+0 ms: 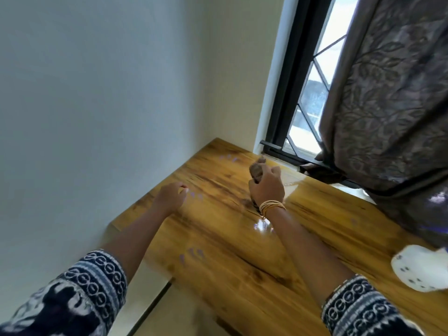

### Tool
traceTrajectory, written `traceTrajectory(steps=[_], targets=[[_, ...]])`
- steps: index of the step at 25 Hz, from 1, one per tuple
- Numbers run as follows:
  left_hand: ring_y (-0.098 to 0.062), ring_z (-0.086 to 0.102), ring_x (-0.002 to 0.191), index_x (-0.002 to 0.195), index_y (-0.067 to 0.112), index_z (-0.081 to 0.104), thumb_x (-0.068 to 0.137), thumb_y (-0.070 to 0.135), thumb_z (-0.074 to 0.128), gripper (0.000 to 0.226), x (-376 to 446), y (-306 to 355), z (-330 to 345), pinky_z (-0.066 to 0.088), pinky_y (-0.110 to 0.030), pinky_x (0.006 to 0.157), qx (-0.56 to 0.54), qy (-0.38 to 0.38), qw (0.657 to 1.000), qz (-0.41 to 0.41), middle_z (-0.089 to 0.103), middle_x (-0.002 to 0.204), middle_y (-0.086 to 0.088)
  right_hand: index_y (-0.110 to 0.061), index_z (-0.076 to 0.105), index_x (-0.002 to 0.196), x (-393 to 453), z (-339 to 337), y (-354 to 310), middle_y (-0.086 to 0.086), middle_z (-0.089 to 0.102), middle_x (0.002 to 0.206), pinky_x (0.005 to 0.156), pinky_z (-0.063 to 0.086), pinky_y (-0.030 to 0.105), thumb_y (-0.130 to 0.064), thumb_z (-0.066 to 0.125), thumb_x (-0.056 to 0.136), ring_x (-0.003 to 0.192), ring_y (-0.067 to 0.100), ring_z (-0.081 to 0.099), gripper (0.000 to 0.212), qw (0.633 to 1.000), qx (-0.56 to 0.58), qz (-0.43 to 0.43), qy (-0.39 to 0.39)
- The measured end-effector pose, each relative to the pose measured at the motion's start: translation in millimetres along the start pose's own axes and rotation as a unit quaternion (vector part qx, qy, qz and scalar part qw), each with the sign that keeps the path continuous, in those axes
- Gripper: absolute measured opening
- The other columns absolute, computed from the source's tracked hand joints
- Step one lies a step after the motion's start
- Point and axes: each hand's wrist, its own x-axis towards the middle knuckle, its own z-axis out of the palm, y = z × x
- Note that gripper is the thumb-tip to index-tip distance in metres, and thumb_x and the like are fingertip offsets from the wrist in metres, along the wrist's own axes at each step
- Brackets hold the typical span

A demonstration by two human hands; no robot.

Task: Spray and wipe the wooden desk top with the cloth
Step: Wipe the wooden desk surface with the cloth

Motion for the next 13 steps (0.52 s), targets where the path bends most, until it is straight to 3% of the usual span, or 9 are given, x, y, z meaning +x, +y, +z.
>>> traceTrajectory(steps=[2,4,7,13], targets=[[-0.032,0.056,0.119,0.123,0.009,0.062,0.097,0.022,0.052,0.031,19,-10,-4,0.044,-0.038,0.097,0.021,-0.014,1.000,0.014,0.063,0.126,-0.014,-0.027,0.047,0.133,7,23,-10,0.009,0.042,0.133,0.083,0.052,0.043,-0.046,0.070,0.075,0.116,0.032,0.050,0.066,0.987,-0.132,-0.053,-0.070],[-0.032,0.054,0.121,0.129,0.011,0.057,0.098,0.024,0.049,0.034,34,-17,-5,0.043,-0.038,0.098,0.052,-0.035,0.998,0.032,0.059,0.132,-0.013,-0.028,0.046,0.135,12,46,-15,0.009,0.042,0.138,0.091,0.049,0.046,-0.066,0.063,0.072,0.122,0.033,0.045,0.075,0.973,-0.194,-0.044,-0.114],[-0.029,0.053,0.121,0.132,0.015,0.054,0.099,0.026,0.045,0.035,52,-32,0,0.044,-0.038,0.098,0.076,-0.061,0.995,0.035,0.055,0.137,-0.009,-0.026,0.043,0.140,21,76,-15,0.010,0.042,0.143,0.100,0.043,0.048,-0.066,0.056,0.080,0.128,0.033,0.043,0.073,0.971,-0.182,-0.037,-0.149],[-0.029,0.046,0.132,0.140,0.013,0.046,0.102,0.030,0.042,0.042,73,-45,17,0.040,-0.040,0.103,0.124,-0.065,0.989,0.038,0.043,0.150,-0.007,-0.039,0.023,0.149,35,122,4,0.010,0.020,0.160,0.111,0.027,0.055,-0.070,0.040,0.089,0.145,0.037,0.020,0.070,0.961,-0.199,-0.029,-0.190]])
